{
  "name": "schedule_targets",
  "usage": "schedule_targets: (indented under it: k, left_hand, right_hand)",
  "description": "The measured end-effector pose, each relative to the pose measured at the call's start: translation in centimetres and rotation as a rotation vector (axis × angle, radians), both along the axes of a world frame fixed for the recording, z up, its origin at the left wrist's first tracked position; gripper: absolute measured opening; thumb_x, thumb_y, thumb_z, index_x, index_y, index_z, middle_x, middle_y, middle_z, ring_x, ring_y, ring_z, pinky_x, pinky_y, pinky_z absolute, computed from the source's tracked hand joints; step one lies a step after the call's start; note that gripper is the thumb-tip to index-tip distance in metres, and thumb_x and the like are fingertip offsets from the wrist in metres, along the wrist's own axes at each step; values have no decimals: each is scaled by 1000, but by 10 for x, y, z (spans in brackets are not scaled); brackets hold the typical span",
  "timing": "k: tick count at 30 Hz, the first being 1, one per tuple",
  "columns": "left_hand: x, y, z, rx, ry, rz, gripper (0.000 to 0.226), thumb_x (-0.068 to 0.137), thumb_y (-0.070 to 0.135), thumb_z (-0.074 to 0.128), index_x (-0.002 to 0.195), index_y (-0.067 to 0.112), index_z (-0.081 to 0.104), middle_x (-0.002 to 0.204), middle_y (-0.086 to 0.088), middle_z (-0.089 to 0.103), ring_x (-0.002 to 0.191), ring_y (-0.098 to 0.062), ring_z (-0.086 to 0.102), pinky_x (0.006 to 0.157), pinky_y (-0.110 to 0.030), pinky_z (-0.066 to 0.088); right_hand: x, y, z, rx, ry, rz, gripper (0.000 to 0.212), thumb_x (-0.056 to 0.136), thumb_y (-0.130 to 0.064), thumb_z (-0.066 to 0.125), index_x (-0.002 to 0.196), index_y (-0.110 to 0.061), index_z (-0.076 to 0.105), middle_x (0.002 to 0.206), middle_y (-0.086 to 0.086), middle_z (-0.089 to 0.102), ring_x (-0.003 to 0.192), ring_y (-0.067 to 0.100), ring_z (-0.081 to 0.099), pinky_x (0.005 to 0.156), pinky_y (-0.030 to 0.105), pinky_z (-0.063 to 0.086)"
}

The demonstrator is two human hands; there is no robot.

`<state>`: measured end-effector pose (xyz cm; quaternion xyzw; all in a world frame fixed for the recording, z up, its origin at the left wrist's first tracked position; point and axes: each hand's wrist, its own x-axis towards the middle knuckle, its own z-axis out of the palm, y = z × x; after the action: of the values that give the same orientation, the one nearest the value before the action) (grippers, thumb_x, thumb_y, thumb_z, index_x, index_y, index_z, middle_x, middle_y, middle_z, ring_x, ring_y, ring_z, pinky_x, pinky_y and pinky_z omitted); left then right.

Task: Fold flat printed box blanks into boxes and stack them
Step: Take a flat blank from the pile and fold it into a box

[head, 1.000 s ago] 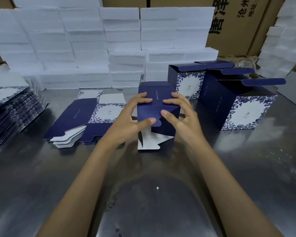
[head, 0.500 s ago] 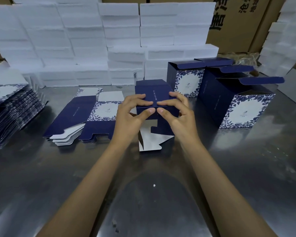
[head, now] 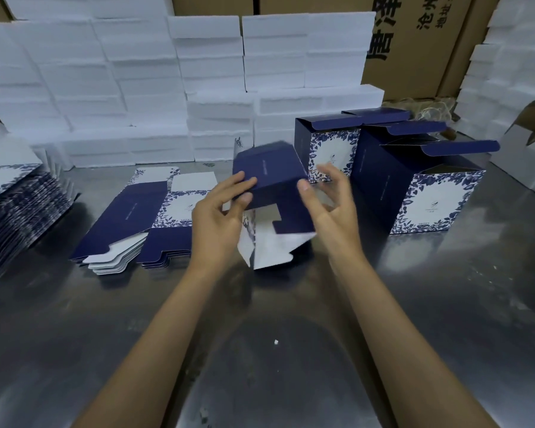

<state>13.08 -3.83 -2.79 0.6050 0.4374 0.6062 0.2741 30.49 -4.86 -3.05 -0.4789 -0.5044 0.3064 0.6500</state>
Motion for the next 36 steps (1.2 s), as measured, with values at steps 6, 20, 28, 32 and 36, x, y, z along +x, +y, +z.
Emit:
schedule_targets:
  k: [6,20,28,32,36]
  left_hand:
    - [9,0,-3,-233,-322,171,38,99,0,50,122,28,59,116,11,64,104,-3,63,79,-18,52]
    - [14,-18,9,-1001,393,-315,28,98,19,47,85,2,65,60,-8,70,44,-16,64,43,-24,51]
    - [-7,-13,20,4,588,454,17,96,24,48,105,12,55,110,-5,57,101,-24,50,76,-36,40]
    - [-4,-10,16,23,495,6,40,99,21,57,139,17,51,148,7,43,142,-7,30,114,-21,25]
    - [-4,-7,12,-15,397,-84,32,97,19,63,129,20,63,142,11,52,143,-2,29,110,-4,17]
  right_hand:
    - [3,8,-4,-375,175,111,29,104,-13,44,126,-21,61,116,-4,69,104,15,64,96,40,52]
    - [8,-4,8,-175,-68,300,44,96,-11,63,135,-29,54,139,-12,51,108,-10,59,79,3,44]
    - [10,-6,11,-192,-49,307,46,97,-10,59,135,-35,56,144,-16,52,121,-8,56,103,23,46]
    - [11,-4,10,-189,-13,324,45,95,-5,60,131,-32,60,144,-11,55,130,7,56,113,38,45]
    - [12,-5,12,-135,-191,311,38,93,-10,67,124,-32,69,158,-15,37,142,-2,38,118,40,37]
